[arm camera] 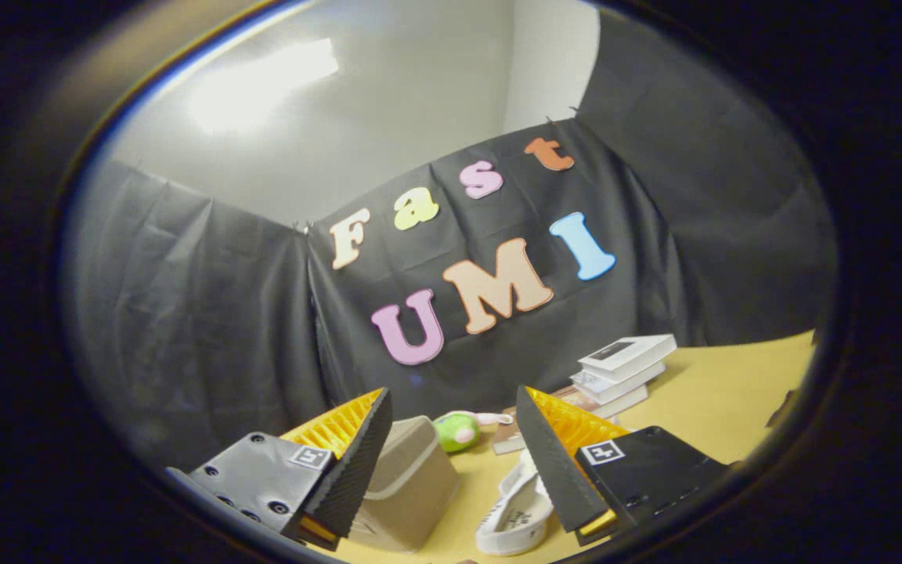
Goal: Open the storage box then place both shoes into the box .Put the left shoe in first, then the right shoe, with the right side of both shoes facing outward in a uniform manner.
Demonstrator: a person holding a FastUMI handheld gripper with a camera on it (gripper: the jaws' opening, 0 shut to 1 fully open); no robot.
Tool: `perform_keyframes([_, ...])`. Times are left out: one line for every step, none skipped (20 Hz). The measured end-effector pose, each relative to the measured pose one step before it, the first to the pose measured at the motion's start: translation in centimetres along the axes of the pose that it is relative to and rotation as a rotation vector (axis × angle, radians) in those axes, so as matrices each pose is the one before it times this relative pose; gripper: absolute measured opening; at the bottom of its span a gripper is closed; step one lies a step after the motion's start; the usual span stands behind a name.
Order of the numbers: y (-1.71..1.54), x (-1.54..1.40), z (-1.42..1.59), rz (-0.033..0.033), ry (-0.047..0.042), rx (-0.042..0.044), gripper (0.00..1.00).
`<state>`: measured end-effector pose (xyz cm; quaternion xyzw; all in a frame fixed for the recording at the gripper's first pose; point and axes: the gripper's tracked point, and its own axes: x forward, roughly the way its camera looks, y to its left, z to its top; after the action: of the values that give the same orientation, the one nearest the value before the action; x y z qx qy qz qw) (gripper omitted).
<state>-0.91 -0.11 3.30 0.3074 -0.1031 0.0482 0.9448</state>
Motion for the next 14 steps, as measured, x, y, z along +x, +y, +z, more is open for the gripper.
perform_keyframes([0.215,0.076,0.363,0.00833,-0.02186,0.06372,0.99])
perform_keyframes([0.108,-0.094,0.135,0.00332,-0.02045,0.06325,0.99])
perform_keyframes([0.068,-0.066,0.241,0.00054,-0.01945,0.06259,0.99])
perform_keyframes([0.178,-0.129,0.121,-0.00074,-0.02056,0.06142,0.99])
perform_keyframes([0.079,-0.091,0.212,-0.00333,-0.02444,0.05745,0.99])
perform_keyframes([0.1,-0.197,0.227,-0.00547,-0.02369,0.05331,0.99])
perform_keyframes([-0.057,-0.166,0.225,-0.00651,-0.02291,0.05104,0.99])
perform_keyframes([-0.2,-0.195,-0.185,-0.01116,-0.01803,0.05309,0.98])
perform_keyframes([-0.262,-0.133,-0.277,-0.01806,-0.01316,0.05955,0.98])
perform_keyframes([-0.299,-0.26,-0.226,-0.01912,-0.01201,0.06756,0.98])
perform_keyframes([-0.016,-0.287,-0.214,-0.01661,-0.00957,0.07052,0.98])
perform_keyframes([-0.485,-0.213,-0.354,-0.02059,-0.00315,0.06289,0.98])
perform_keyframes([-0.528,-0.275,-0.442,-0.01952,-0.00125,0.05004,0.98])
perform_keyframes([-0.513,-0.21,-0.49,-0.01519,0.00116,0.03757,0.98])
